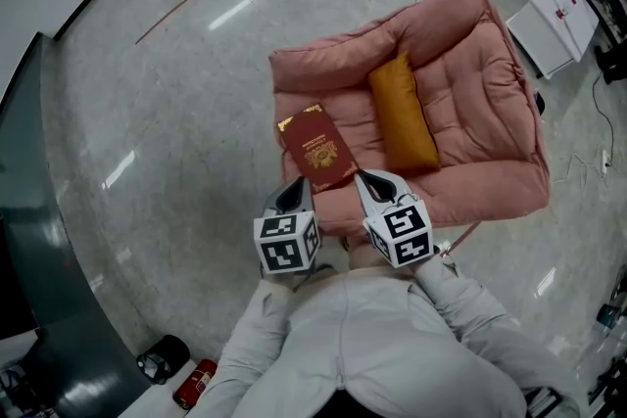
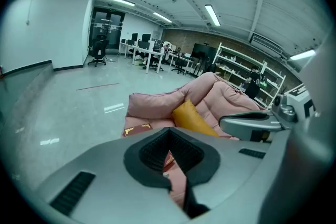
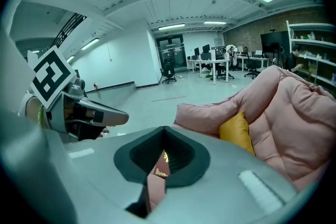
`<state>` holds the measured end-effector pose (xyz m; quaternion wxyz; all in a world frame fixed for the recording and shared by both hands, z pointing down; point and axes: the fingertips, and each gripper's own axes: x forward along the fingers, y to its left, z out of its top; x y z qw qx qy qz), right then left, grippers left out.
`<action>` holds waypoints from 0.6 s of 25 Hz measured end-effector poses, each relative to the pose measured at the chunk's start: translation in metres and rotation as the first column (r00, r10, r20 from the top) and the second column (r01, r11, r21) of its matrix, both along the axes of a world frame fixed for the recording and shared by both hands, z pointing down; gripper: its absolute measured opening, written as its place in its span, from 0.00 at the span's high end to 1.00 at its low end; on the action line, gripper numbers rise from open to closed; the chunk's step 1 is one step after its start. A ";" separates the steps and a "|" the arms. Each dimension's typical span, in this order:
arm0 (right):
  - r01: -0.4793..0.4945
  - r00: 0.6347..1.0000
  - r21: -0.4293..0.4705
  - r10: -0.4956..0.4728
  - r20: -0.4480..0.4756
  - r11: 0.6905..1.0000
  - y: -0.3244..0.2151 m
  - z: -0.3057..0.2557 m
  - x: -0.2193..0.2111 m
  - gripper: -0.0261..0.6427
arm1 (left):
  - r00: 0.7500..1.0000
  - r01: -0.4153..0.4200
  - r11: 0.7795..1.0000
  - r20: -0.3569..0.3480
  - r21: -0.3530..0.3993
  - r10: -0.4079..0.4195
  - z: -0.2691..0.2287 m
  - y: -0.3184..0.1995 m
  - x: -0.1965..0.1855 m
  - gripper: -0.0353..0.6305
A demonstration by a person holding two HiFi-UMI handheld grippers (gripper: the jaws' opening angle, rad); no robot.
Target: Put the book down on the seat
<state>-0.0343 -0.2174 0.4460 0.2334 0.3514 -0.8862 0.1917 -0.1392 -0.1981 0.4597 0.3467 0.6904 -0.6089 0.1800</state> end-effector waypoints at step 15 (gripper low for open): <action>0.020 1.000 0.016 -0.020 -0.002 1.000 0.000 -0.004 -0.007 0.96 | 1.000 0.003 1.000 0.002 0.006 -0.003 -0.003 0.002 -0.003 0.94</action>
